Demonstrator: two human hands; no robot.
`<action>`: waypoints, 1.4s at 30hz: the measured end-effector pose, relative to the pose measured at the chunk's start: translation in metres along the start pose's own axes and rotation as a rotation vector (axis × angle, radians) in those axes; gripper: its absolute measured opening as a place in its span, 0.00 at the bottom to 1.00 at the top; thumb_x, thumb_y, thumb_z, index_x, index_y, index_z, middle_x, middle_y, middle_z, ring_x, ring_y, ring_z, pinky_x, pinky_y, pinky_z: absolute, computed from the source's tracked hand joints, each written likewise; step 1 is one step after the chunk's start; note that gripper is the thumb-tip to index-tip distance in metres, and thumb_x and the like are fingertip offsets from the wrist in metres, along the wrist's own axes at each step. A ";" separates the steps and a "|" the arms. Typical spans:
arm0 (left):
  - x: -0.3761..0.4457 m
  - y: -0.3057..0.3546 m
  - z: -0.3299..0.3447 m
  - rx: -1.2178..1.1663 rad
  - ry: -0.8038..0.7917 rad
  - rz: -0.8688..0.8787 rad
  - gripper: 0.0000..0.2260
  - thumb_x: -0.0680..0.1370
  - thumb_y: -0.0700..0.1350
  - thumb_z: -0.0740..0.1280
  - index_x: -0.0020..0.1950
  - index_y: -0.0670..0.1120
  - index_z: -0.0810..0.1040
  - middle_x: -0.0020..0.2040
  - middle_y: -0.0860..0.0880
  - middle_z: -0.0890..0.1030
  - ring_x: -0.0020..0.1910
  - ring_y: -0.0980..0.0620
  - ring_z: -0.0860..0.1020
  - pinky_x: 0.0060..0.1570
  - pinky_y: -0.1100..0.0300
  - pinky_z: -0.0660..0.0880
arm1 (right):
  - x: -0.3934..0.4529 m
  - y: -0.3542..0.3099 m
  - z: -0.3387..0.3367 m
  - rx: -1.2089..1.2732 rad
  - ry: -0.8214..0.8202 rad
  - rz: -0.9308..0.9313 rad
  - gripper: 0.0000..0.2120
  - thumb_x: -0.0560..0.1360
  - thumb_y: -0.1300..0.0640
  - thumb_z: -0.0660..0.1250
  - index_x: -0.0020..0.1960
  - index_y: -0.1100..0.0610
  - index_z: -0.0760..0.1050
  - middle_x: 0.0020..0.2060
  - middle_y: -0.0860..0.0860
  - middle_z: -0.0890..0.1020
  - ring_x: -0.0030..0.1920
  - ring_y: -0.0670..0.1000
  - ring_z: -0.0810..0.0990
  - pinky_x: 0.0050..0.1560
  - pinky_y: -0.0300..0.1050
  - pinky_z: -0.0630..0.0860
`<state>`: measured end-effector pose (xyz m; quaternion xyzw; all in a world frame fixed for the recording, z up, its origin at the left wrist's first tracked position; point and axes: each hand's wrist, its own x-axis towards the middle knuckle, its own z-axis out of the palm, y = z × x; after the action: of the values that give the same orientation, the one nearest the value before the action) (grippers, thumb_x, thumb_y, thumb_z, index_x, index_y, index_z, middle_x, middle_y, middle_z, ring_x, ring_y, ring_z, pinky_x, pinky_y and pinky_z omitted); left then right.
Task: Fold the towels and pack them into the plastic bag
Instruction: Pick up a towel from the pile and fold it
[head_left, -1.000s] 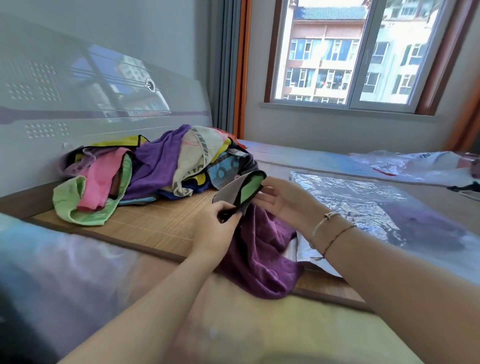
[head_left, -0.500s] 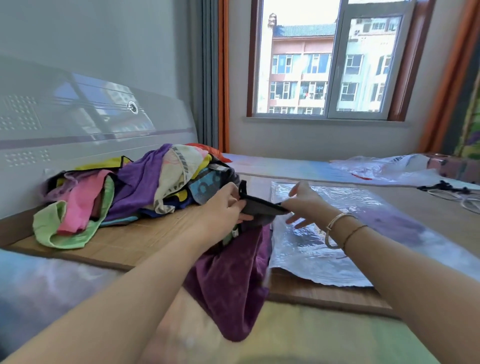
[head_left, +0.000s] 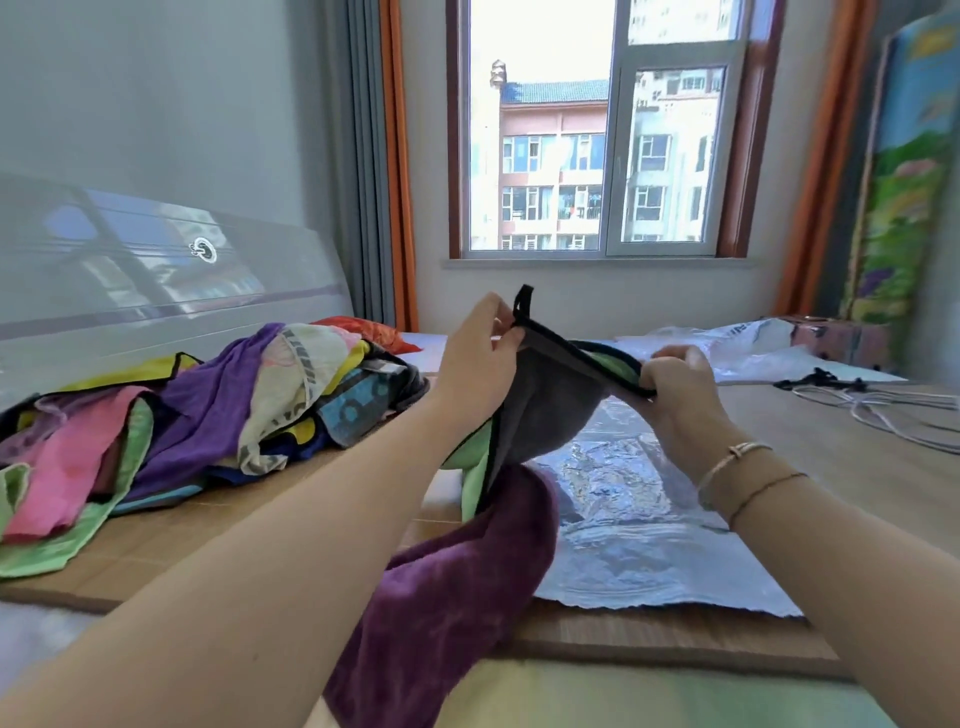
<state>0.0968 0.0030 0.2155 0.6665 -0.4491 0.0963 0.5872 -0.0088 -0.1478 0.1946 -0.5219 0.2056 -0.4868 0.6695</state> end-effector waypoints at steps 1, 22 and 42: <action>0.002 0.002 0.008 -0.023 -0.018 -0.010 0.05 0.81 0.39 0.61 0.45 0.45 0.68 0.45 0.44 0.79 0.44 0.48 0.77 0.48 0.57 0.74 | -0.001 -0.002 -0.008 -0.059 -0.021 0.003 0.12 0.73 0.74 0.53 0.45 0.58 0.63 0.44 0.56 0.68 0.41 0.53 0.74 0.46 0.52 0.81; -0.052 -0.041 -0.073 0.201 -0.257 -0.374 0.05 0.76 0.45 0.71 0.44 0.44 0.82 0.38 0.46 0.80 0.36 0.52 0.78 0.46 0.60 0.79 | -0.016 0.003 -0.040 -0.736 -0.219 0.162 0.20 0.76 0.63 0.62 0.62 0.54 0.55 0.50 0.61 0.78 0.28 0.59 0.83 0.25 0.43 0.77; -0.039 0.076 -0.194 -0.432 0.341 -0.147 0.07 0.80 0.48 0.65 0.53 0.44 0.74 0.48 0.46 0.82 0.37 0.45 0.85 0.35 0.63 0.80 | -0.088 -0.106 0.040 0.034 -0.435 -0.269 0.25 0.73 0.74 0.52 0.55 0.56 0.80 0.57 0.56 0.80 0.57 0.55 0.80 0.54 0.45 0.79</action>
<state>0.0981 0.1975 0.2993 0.5308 -0.3044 0.0662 0.7882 -0.0633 -0.0494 0.2840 -0.6257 -0.0228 -0.4511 0.6360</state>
